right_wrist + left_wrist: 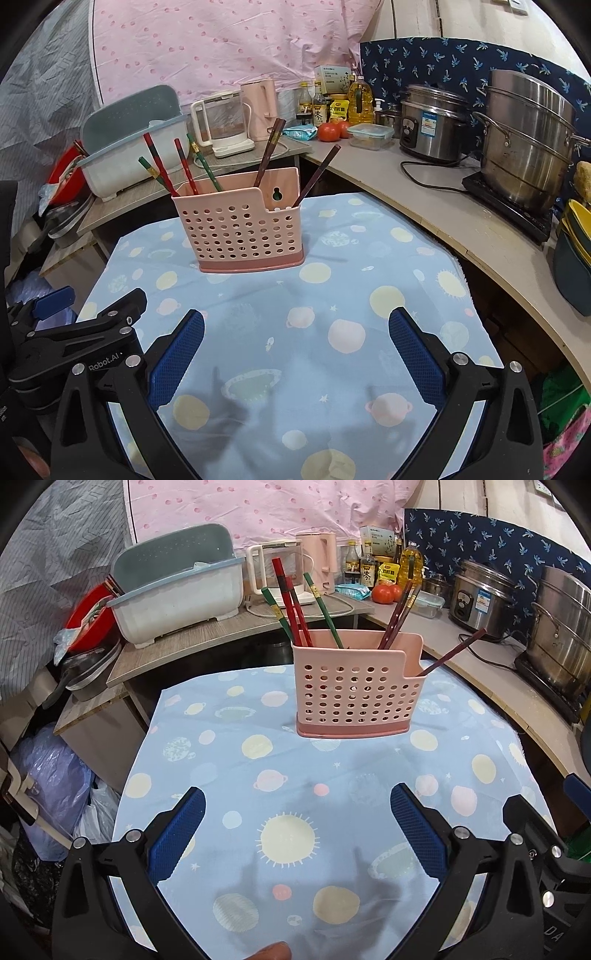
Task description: Organize utensils
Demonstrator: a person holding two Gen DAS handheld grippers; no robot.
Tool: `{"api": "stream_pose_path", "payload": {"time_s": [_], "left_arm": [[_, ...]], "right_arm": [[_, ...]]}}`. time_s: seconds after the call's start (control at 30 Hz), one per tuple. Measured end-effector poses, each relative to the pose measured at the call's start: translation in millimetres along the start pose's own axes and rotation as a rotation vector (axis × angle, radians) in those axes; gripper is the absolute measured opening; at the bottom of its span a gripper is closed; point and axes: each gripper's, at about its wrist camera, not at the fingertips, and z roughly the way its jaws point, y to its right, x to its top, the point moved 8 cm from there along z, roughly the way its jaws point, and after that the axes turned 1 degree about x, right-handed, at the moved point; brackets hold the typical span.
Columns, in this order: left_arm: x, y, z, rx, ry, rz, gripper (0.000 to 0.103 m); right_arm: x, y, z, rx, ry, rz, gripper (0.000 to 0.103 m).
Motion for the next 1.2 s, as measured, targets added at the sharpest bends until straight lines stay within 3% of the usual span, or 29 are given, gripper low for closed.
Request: {"api": "stream_pose_path", "payload": {"time_s": [1.2], "left_arm": [[1.6,-5.4,6.2,0.015,-0.014,0.003,0.096]], "right_arm": [[-1.3,0.2,3.1,-0.002,-0.008,-0.003,0.097]]}}
